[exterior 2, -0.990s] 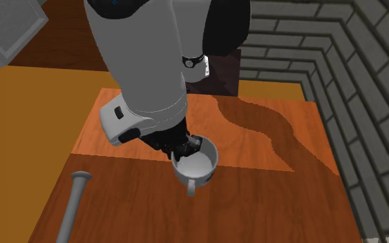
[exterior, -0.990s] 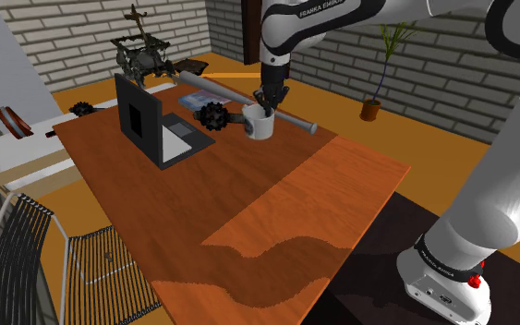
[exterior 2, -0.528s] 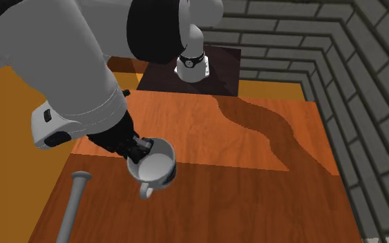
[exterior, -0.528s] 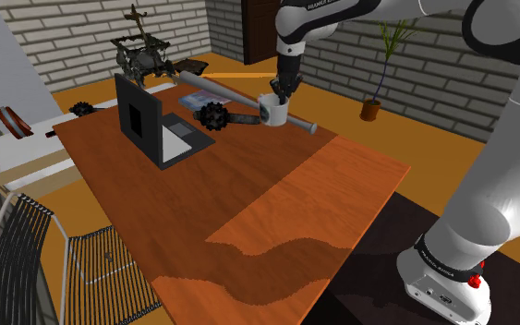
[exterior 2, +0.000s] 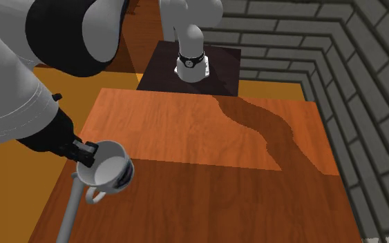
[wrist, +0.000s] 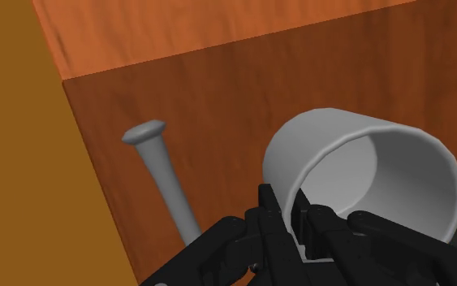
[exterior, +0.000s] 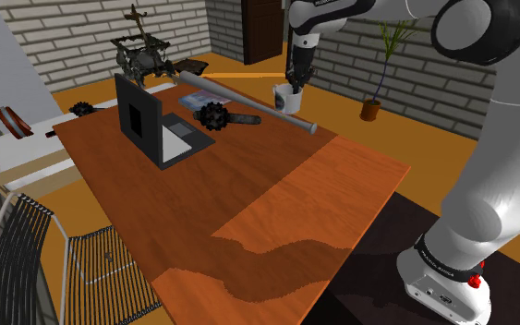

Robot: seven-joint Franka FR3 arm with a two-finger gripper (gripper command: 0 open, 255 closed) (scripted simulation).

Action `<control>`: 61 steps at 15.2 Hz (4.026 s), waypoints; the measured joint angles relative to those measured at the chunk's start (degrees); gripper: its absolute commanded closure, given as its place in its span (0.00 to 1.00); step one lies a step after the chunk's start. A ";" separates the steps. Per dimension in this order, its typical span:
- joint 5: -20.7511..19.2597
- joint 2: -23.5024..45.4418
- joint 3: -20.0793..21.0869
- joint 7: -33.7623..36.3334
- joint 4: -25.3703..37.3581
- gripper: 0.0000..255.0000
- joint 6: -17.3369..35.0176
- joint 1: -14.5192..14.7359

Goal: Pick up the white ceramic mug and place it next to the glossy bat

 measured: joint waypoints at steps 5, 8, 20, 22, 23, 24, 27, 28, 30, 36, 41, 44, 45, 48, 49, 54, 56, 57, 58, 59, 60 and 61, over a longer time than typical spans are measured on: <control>-0.07 3.84 -0.79 -2.23 3.51 1.00 0.17 -1.36; -0.04 4.08 -0.88 -2.59 1.44 1.00 2.45 -1.55; -0.12 6.40 -0.92 -2.78 -4.68 1.00 10.88 -1.46; -0.17 7.11 -0.93 -2.76 -5.24 1.00 12.16 -1.40; -0.18 7.48 -0.94 -2.79 -5.49 1.00 12.79 -1.40; -0.19 7.77 -0.95 -2.80 -5.77 1.00 13.36 -1.39; -0.23 8.82 -1.01 -2.96 -6.43 1.00 15.05 -1.44; -0.24 9.16 -1.04 -3.01 -6.55 1.00 15.51 -1.47; -0.27 9.74 -1.04 -2.99 -7.24 1.00 16.78 -1.41; -0.40 12.47 -1.13 -3.07 -7.95 1.00 20.22 -1.31; -0.41 12.76 -1.13 -3.06 -8.44 1.00 21.02 -1.29; -0.41 12.77 -1.13 -3.06 -8.46 0.00 21.05 -1.29; -0.41 12.77 -1.13 -3.06 -8.46 0.00 21.05 -1.29; -0.41 12.76 -1.13 -3.06 -8.46 0.00 21.06 -1.29; -0.41 12.76 -1.13 -3.06 -8.46 0.00 21.06 -1.29; -0.26 9.94 -1.09 -3.19 -6.82 0.00 16.67 -1.56; -0.23 9.27 -1.06 -3.16 -6.59 0.00 15.78 -1.58; -0.22 9.15 -1.06 -3.17 -6.58 0.00 15.61 -1.58; -0.22 9.10 -1.06 -3.17 -6.56 0.00 15.53 -1.59; -0.22 9.06 -1.06 -3.17 -6.59 0.00 15.50 -1.59; -0.22 9.04 -1.06 -3.17 -6.60 0.00 15.48 -1.59; -0.22 9.03 -1.06 -3.17 -6.60 0.00 15.47 -1.59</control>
